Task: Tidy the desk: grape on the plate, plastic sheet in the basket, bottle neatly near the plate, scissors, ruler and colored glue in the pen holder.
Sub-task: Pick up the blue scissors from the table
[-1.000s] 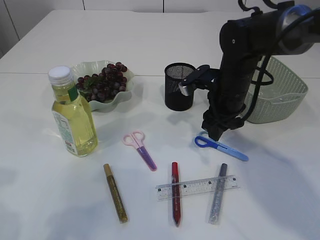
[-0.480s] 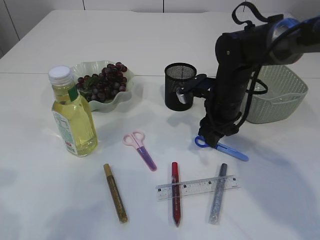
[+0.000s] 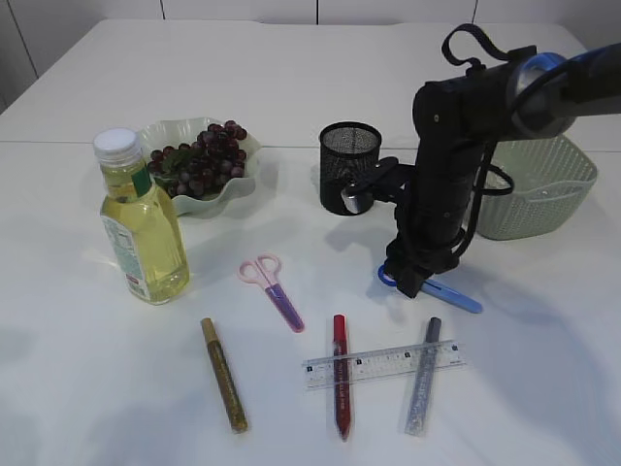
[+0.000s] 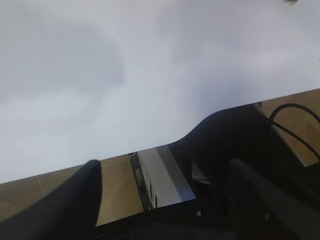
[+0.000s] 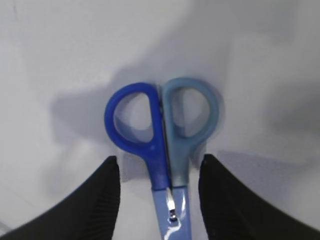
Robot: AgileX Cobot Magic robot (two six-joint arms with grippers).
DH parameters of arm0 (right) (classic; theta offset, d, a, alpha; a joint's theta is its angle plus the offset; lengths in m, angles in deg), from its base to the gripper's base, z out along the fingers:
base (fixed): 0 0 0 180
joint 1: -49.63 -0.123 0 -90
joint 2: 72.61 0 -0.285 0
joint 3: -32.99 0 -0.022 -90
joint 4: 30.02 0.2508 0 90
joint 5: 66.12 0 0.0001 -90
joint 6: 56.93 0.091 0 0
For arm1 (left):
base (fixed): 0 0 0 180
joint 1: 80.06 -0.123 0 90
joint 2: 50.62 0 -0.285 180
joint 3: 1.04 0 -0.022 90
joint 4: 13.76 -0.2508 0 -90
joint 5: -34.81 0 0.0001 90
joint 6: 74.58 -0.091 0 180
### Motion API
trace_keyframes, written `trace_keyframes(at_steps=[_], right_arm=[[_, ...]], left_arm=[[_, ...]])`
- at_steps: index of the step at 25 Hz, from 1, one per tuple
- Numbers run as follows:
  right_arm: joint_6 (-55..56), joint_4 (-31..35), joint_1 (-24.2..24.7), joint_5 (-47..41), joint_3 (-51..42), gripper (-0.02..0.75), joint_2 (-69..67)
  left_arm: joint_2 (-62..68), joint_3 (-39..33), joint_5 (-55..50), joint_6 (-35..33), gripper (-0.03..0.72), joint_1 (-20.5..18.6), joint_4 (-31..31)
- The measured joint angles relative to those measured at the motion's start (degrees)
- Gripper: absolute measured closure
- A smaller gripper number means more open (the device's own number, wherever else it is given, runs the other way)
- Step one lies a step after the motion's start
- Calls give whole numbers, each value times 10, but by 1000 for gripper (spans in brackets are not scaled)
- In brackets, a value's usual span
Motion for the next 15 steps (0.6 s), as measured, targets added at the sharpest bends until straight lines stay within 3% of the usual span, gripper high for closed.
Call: trace_keyframes(at_steps=[15], right_arm=[[-1, 1, 0, 6, 0, 332, -10]], left_arm=[[0, 0, 0, 0, 127, 0, 1]])
